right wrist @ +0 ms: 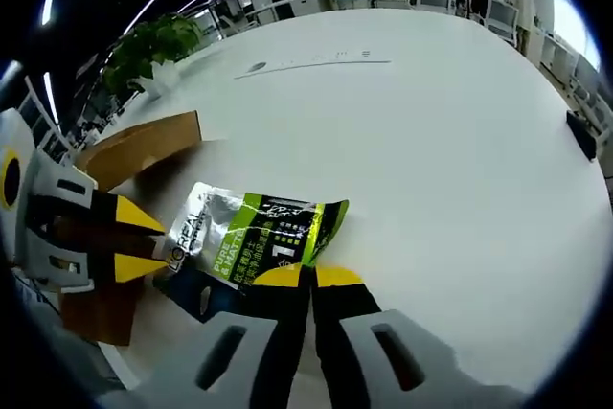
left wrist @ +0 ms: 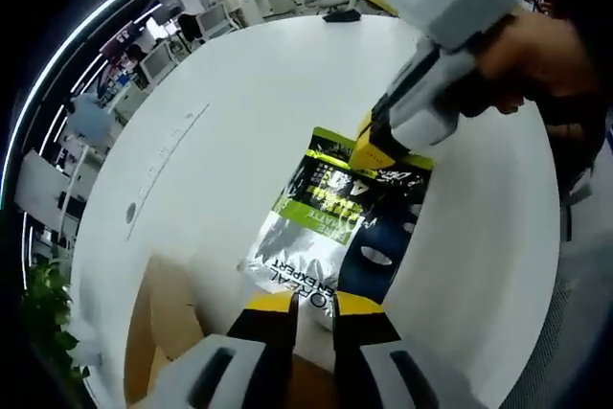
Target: Operate the shoe box by opening the lid, removing the specified soft item, and placing it in the target area until the item is outside and the box remains undamaged.
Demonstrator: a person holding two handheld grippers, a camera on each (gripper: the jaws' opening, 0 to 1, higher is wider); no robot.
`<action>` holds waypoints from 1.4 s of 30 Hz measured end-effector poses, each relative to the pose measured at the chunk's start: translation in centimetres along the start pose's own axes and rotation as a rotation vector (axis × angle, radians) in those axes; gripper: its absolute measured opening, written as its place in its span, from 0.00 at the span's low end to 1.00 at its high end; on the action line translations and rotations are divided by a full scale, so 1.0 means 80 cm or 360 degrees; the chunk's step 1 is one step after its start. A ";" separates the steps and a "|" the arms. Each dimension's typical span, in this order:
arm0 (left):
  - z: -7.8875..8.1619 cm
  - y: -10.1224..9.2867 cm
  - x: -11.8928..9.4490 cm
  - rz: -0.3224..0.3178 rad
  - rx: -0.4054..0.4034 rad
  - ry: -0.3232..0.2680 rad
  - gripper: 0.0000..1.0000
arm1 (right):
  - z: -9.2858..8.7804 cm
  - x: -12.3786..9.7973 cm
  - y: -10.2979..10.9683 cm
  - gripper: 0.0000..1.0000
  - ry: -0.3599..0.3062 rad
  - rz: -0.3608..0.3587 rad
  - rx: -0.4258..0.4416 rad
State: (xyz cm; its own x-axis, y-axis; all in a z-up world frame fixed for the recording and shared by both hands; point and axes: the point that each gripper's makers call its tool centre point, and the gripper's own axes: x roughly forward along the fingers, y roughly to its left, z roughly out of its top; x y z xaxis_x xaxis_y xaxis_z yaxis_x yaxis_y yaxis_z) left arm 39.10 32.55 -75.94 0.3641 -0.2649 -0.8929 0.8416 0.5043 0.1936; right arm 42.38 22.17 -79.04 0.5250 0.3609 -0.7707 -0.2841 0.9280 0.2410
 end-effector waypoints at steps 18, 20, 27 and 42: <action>0.019 -0.012 -0.043 -0.0125 -0.0215 -0.0167 0.21 | 0.007 -0.030 -0.006 0.14 -0.0026 -0.0075 -0.0117; 0.017 -0.014 -0.047 -0.0131 -0.0207 -0.0170 0.22 | 0.008 -0.036 -0.002 0.16 -0.0032 -0.0067 -0.0135; 0.007 -0.018 -0.065 -0.0156 -0.0206 -0.0170 0.24 | 0.008 -0.057 0.007 0.24 -0.0051 -0.0033 -0.0184; -0.019 -0.005 -0.099 -0.0154 -0.0267 -0.0214 0.29 | 0.003 -0.105 0.031 0.34 -0.0087 -0.0018 -0.0343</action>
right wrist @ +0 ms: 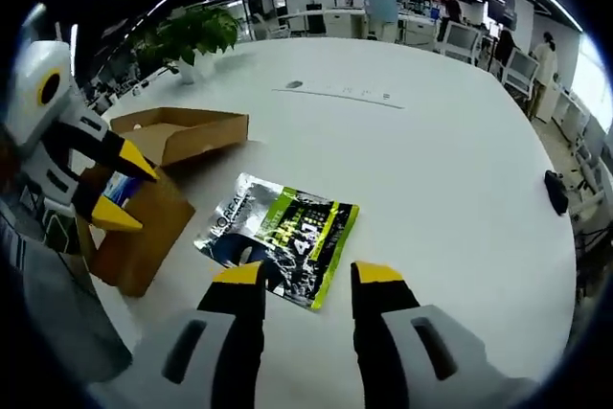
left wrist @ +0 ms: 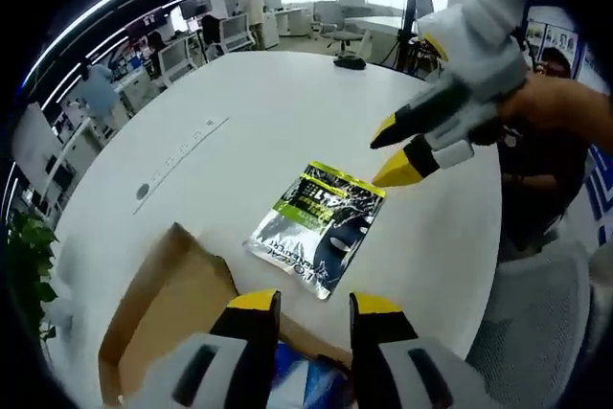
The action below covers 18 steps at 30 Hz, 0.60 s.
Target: Operate the shoe box by opening the lid, removing the specified soft item, and placing it in the target area until the item is outside and the box remains undamaged.
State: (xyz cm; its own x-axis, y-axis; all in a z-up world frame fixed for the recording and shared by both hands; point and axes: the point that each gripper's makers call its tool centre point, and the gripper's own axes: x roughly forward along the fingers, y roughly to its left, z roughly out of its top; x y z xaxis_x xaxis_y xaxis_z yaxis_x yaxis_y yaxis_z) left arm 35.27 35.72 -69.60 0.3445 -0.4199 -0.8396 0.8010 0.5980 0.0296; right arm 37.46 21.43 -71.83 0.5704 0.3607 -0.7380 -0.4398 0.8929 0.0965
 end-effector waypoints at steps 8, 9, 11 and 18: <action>-0.004 0.008 -0.023 -0.0024 -0.0082 -0.0086 0.32 | 0.007 -0.026 0.011 0.40 -0.0037 0.0036 -0.0021; -0.004 0.009 -0.028 -0.0029 -0.0088 -0.0099 0.32 | 0.010 -0.028 0.013 0.41 -0.0044 0.0045 -0.0020; -0.007 0.013 -0.037 -0.0021 -0.0085 -0.0107 0.33 | 0.014 -0.035 0.018 0.42 -0.0054 0.0053 -0.0041; -0.022 0.028 -0.054 -0.0001 -0.0089 -0.0118 0.34 | 0.028 -0.050 0.038 0.46 -0.0074 0.0082 -0.0126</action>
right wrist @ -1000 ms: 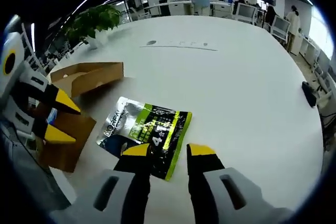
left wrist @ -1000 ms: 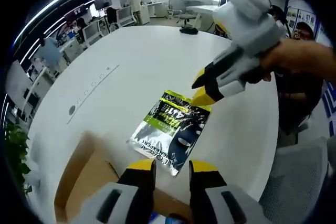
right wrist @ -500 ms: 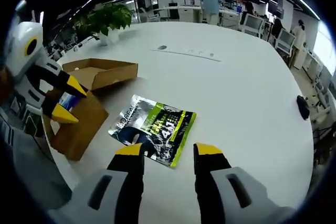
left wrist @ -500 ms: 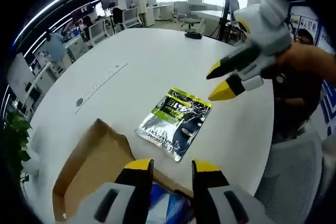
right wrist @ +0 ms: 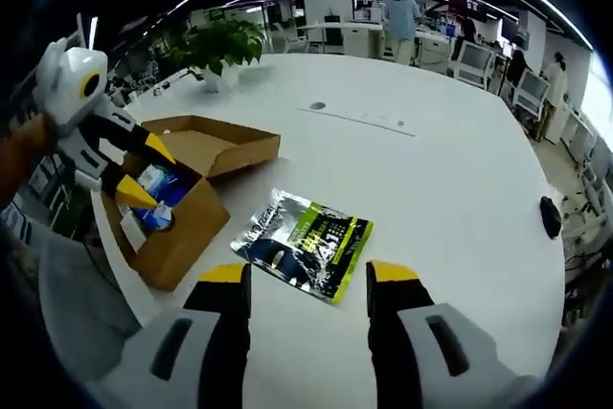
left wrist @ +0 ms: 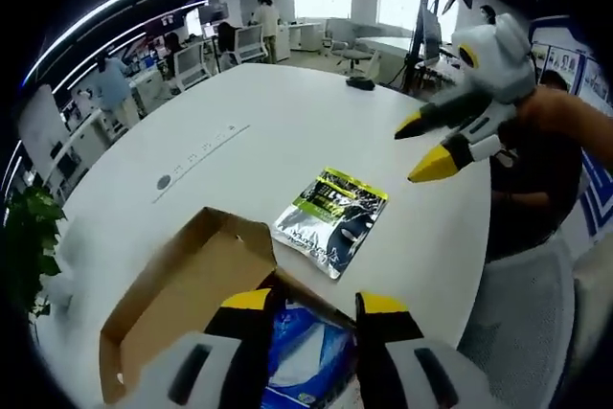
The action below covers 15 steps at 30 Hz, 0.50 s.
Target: Operate the shoe box by opening the lid, removing the specified soft item, and placing it in the target area until the item is outside and the box remains undamaged.
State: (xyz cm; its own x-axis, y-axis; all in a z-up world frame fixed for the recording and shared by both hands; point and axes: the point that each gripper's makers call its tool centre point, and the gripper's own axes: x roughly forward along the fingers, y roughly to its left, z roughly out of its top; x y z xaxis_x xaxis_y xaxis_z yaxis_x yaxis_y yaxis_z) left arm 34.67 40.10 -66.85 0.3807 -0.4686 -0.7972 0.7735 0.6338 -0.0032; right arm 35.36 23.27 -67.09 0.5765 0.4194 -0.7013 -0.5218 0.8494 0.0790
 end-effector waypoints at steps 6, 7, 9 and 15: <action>-0.018 0.013 -0.015 0.0016 -0.0030 0.0000 0.36 | 0.007 -0.009 0.022 0.50 -0.0002 0.0034 -0.0078; -0.022 0.016 -0.019 0.0027 -0.0034 -0.0003 0.36 | 0.009 -0.010 0.026 0.51 -0.0004 0.0046 -0.0087; -0.023 0.021 -0.025 0.0046 -0.0043 -0.0024 0.36 | 0.010 -0.011 0.035 0.52 0.0003 0.0069 -0.0116; -0.033 0.037 -0.046 0.0090 -0.0091 -0.0063 0.37 | 0.017 -0.017 0.056 0.54 0.0001 0.0101 -0.0191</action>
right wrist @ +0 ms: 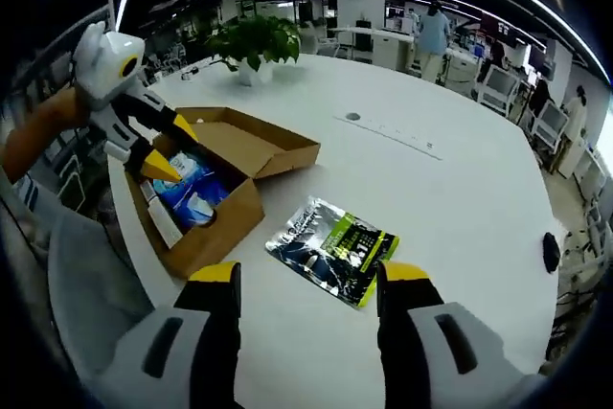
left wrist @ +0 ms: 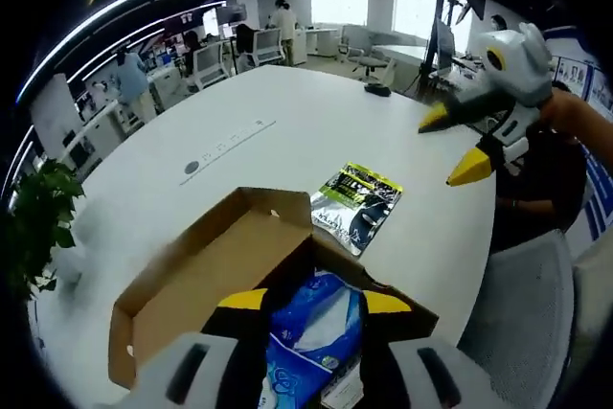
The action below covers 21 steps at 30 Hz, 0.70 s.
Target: Operate the shoe box by opening the lid, removing the specified soft item, and placing it in the target area until the item is outside and the box remains undamaged.
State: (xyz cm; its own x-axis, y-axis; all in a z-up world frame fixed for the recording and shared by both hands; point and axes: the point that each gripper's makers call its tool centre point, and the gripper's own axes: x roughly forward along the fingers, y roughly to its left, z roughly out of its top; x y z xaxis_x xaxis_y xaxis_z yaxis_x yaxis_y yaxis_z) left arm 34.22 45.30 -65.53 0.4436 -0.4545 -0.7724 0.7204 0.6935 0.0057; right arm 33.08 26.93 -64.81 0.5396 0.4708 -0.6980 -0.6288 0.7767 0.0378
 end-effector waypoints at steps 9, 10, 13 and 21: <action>-0.031 0.024 -0.022 0.0053 -0.0064 0.0002 0.39 | 0.015 0.007 0.024 0.55 -0.0003 0.0053 -0.0074; -0.036 0.027 -0.025 0.0057 -0.0074 0.0003 0.39 | 0.018 0.008 0.028 0.55 -0.0006 0.0065 -0.0083; -0.048 0.034 -0.031 0.0076 -0.0105 0.0006 0.39 | 0.024 0.013 0.039 0.55 -0.0016 0.0099 -0.0100; -0.085 0.061 -0.049 0.0146 -0.0198 0.0018 0.40 | 0.035 0.030 0.071 0.57 -0.0009 0.0183 -0.0176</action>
State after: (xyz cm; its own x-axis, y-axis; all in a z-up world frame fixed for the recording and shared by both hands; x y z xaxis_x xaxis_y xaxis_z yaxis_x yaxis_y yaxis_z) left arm 32.40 54.29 -66.82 0.4981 -0.3801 -0.7793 0.6050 0.7962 -0.0016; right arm 32.39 33.63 -64.29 0.4633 0.5568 -0.6894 -0.7444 0.6667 0.0382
